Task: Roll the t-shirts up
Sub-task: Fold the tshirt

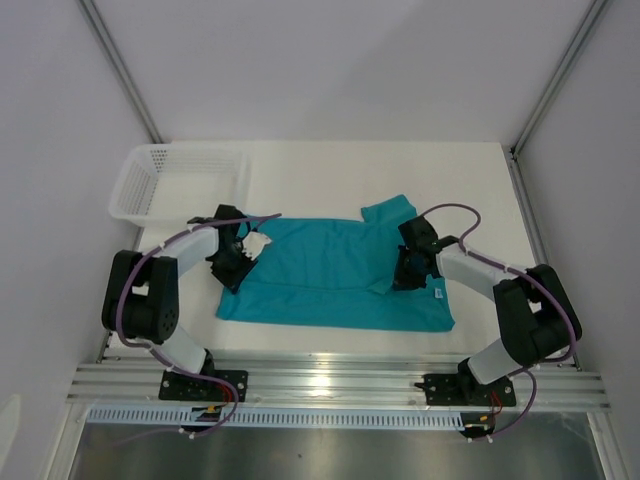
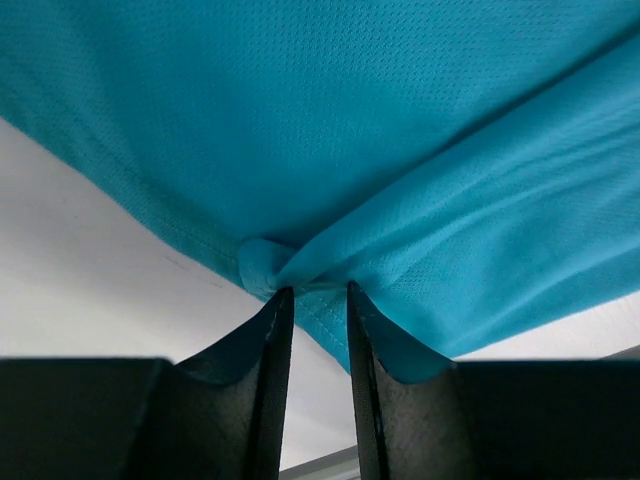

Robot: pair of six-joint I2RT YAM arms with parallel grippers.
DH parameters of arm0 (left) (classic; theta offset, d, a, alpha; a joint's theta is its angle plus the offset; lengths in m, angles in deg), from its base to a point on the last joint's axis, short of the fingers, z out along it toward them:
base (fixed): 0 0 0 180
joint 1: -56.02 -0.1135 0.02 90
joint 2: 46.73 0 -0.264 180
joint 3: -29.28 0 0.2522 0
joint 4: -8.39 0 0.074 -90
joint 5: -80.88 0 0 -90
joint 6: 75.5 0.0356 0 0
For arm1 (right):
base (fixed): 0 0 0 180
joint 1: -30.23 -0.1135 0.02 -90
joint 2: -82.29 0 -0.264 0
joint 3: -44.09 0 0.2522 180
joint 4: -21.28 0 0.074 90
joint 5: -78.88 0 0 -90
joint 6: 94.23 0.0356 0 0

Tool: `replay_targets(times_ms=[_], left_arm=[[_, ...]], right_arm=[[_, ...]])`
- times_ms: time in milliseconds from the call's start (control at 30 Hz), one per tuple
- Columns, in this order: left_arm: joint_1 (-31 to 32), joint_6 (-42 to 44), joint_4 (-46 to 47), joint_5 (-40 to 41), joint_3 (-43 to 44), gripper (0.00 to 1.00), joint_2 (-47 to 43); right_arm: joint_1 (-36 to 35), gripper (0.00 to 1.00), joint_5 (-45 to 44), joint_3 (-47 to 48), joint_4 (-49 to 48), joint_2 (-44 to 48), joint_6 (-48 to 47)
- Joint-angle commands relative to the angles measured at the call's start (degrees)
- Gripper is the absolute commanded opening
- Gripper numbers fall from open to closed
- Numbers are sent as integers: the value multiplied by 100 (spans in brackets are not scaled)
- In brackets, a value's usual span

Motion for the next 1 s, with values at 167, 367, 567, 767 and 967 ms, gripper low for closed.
replay_targets(times_ms=[167, 367, 567, 767, 967], left_arm=[[-44, -176, 157, 128, 121, 33, 609], [-53, -167, 192, 155, -19, 34, 504], [-79, -167, 149, 137, -37, 35, 373], [-88, -159, 70, 154, -115, 36, 258], [-149, -88, 113, 172, -300, 37, 109]], right_arm=[[-36, 0, 166, 312, -289, -354, -280], [-45, 0, 316, 680, -474, -618, -315], [-80, 0, 342, 1199, -474, -1198, -350], [-195, 0, -123, 1560, 227, -1111, -429], [-142, 0, -888, 606, 809, -286, -360]])
